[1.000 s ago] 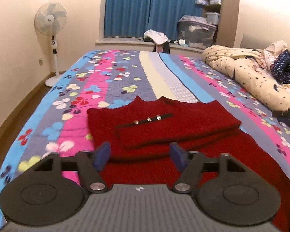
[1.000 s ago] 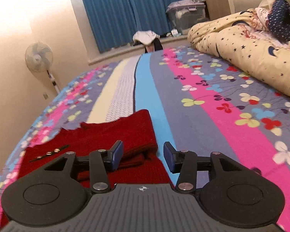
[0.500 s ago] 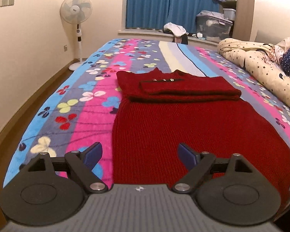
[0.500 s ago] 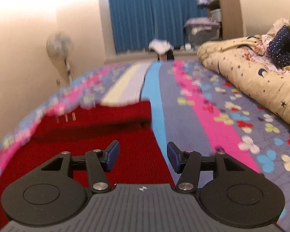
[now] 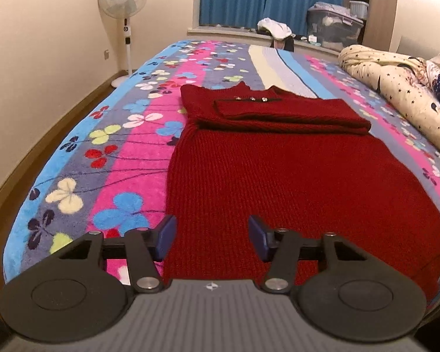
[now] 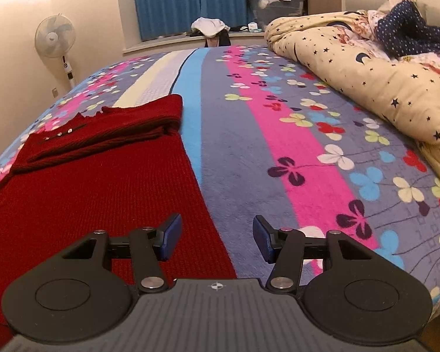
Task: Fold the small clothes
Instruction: 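Move both grippers to the sweater hem, then grasp the sweater hem with the left gripper while the right gripper grasps it too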
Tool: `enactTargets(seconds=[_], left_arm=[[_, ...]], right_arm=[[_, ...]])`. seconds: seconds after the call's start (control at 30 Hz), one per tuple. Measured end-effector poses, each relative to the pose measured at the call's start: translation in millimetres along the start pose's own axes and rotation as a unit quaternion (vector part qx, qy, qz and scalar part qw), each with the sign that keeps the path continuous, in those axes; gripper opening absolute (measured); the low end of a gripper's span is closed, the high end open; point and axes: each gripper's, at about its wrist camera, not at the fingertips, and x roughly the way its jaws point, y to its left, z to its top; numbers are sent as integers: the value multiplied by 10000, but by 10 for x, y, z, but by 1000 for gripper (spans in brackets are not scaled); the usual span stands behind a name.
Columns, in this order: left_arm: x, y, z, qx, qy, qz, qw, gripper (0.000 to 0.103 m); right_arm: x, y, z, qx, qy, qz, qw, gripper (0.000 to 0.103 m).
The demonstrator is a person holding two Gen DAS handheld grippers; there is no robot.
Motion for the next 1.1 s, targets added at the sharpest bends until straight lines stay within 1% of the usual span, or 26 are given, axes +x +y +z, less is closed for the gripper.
enactTargets(seconds=[0.03, 0.1, 0.17, 0.27, 0.37, 0.47, 0.53, 0.6, 0.63, 0.7, 0.77, 0.8, 0.83, 0.87, 0.9, 0.93, 0.97, 1.0, 1.03, 1.1], left_arm=[[18, 2, -4, -6, 24, 24, 10000, 60], [57, 38, -13, -61, 111, 83, 9999, 60], [99, 91, -22, -220, 259, 78, 9994, 60], [186, 140, -46, -386, 509, -13, 9980, 61], [281, 171, -67, -502, 731, 16, 9961, 61], [373, 226, -100, -661, 1021, 113, 9925, 62], [443, 260, -143, -706, 1263, 267, 9891, 62], [522, 289, -208, -762, 1570, 330, 9841, 62], [550, 304, -241, -803, 1665, 311, 9823, 64], [544, 294, -247, -750, 1638, 286, 9832, 64], [537, 285, -253, -694, 1618, 267, 9840, 64], [531, 282, -256, -676, 1605, 265, 9844, 63], [522, 276, -256, -644, 1587, 231, 9850, 57], [513, 258, -252, -605, 1566, 167, 9857, 42], [495, 232, -247, -544, 1538, 35, 9866, 34], [483, 194, -246, -448, 1494, -37, 9878, 17], [457, 146, -242, -324, 1436, -14, 9891, 11], [419, 106, -231, -153, 1347, 15, 9908, 11], [400, 98, -217, -123, 1265, 5, 9919, 11], [271, 120, -158, -257, 943, -95, 9952, 10]], right_arm=[[-9, -40, 4, 50, -10, 19, 10000, 54], [-15, -138, 6, 219, 11, -6, 9998, 53], [38, -232, 4, 376, 159, -29, 9992, 54], [178, -270, -52, 503, 590, 173, 9968, 54], [323, -216, -128, 398, 1014, 260, 9937, 55], [484, -168, -203, 208, 1421, 19, 9896, 55], [584, -142, -243, 238, 1601, 35, 9868, 55], [632, -99, -269, 206, 1666, 79, 9858, 56], [648, -78, -281, 143, 1666, 70, 9859, 56], [666, -47, -293, 104, 1666, 53, 9859, 57], [674, -43, -288, 124, 1676, 40, 9858, 55], [671, -37, -283, 117, 1669, 52, 9859, 49], [653, -35, -275, 117, 1642, 84, 9863, 38], [635, -18, -265, 120, 1601, 130, 9869, 31], [615, 3, -254, 105, 1556, 189, 9876, 20], [599, 22, -240, 55, 1499, 203, 9885, 13], [581, 33, -220, -9, 1447, 201, 9893, 13], [560, 29, -204, -3, 1400, 238, 9899, 12], [526, 11, -183, 86, 1333, 304, 9906, 11], [405, -59, -106, 326, 1056, 459, 9928, 11]])
